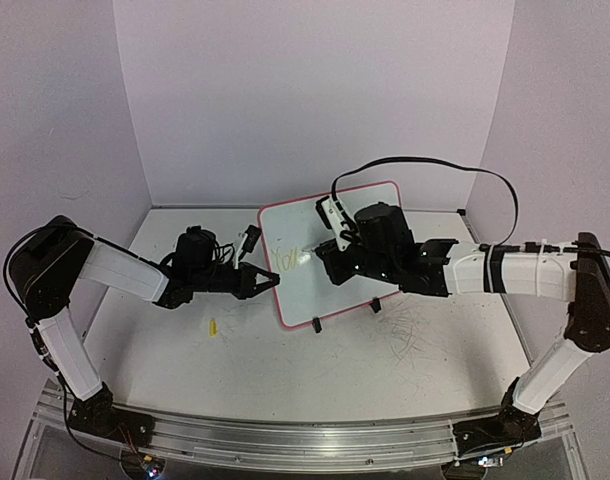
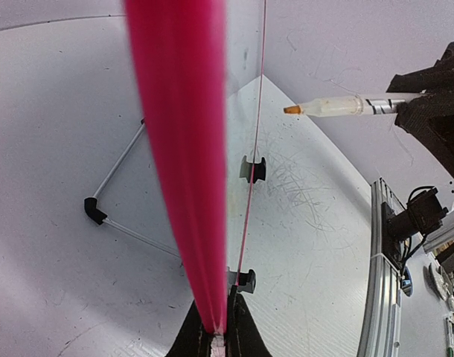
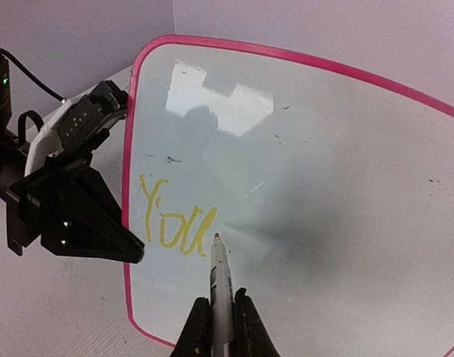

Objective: Write a sentence on the whiteboard

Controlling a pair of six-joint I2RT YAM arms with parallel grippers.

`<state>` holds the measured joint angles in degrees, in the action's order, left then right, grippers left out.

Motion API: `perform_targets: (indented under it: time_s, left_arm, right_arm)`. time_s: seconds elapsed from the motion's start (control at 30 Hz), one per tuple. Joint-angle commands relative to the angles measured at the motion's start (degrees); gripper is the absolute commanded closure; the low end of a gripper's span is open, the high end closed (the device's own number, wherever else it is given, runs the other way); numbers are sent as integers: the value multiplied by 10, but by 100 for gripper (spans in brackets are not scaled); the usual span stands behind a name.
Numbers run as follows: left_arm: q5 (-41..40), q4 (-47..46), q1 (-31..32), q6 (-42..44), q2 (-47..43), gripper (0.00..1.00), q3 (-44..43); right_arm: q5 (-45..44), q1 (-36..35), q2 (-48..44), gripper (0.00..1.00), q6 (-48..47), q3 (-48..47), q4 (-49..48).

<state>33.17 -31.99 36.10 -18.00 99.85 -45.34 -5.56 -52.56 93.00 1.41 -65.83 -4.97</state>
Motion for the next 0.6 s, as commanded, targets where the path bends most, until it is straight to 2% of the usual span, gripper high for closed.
perform_targets:
  time_s: [0.0, 0.57]
  left_arm:
    - [-33, 58, 11, 21, 19, 100, 1]
    - [-33, 58, 11, 22, 17, 100, 8]
  right_arm:
    - [-27, -2, 14, 100, 8, -35, -17]
    - [-21, -2, 34, 100, 5, -50, -23]
